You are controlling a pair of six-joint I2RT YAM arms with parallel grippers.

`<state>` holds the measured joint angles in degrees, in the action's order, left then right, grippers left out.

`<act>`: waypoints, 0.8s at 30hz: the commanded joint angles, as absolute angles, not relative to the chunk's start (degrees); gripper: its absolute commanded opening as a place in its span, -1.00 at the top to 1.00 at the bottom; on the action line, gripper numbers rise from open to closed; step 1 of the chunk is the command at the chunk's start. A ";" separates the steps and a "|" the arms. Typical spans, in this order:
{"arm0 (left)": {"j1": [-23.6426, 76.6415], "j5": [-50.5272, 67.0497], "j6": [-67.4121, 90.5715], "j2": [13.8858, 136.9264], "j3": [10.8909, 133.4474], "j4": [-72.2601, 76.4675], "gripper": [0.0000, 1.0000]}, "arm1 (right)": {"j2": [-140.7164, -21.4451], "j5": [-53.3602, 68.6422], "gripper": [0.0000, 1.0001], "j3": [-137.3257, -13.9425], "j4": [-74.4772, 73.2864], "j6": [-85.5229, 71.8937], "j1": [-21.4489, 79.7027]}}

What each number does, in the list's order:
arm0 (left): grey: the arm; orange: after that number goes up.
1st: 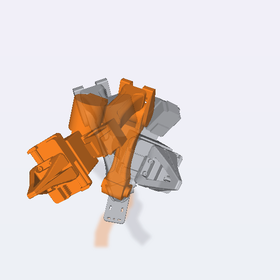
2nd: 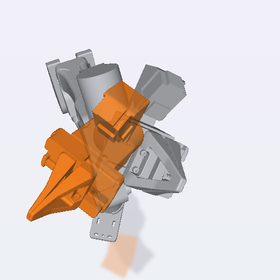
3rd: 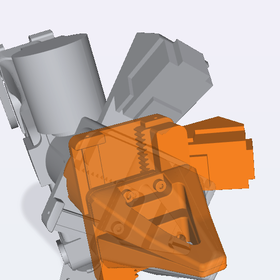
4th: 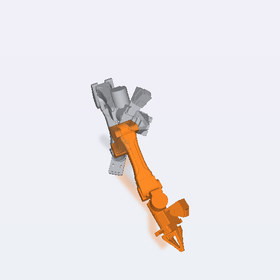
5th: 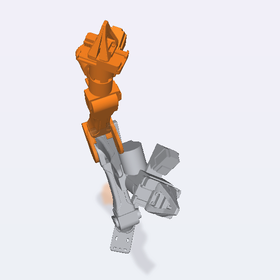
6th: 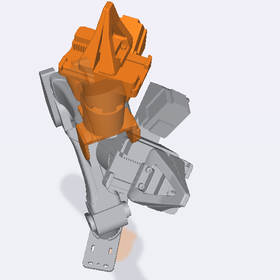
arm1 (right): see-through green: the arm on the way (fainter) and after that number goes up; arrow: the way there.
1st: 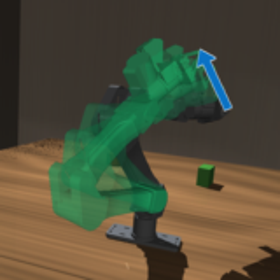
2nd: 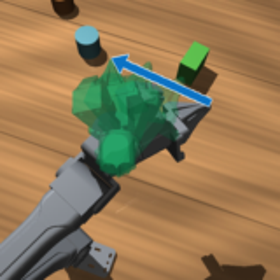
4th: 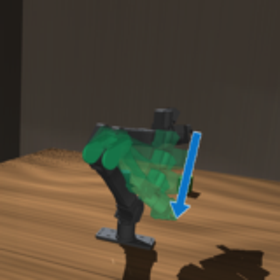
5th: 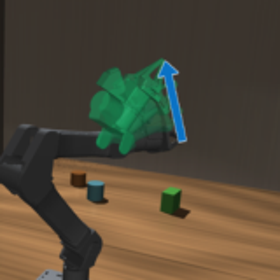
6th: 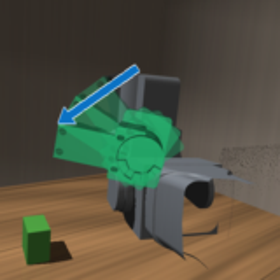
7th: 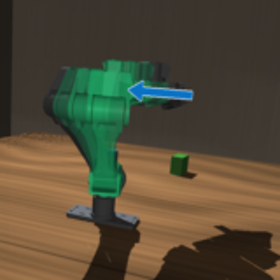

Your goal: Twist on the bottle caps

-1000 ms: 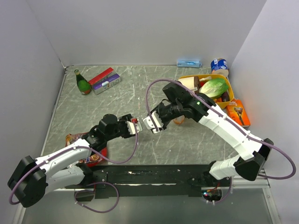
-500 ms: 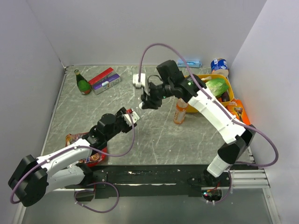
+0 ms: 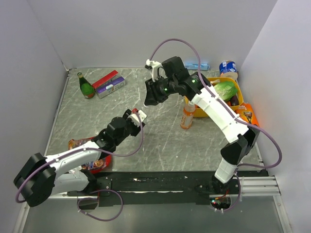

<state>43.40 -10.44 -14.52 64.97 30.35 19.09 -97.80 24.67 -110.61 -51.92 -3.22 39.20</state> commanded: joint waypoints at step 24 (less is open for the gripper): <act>38.76 23.20 -29.18 61.52 33.92 10.63 0.98 | -78.66 42.98 -0.43 -97.12 -63.01 80.76 41.21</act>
<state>38.81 19.20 -27.38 61.36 31.51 9.69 -77.80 46.19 -98.76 -62.24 69.14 39.48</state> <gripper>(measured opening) 0.599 0.729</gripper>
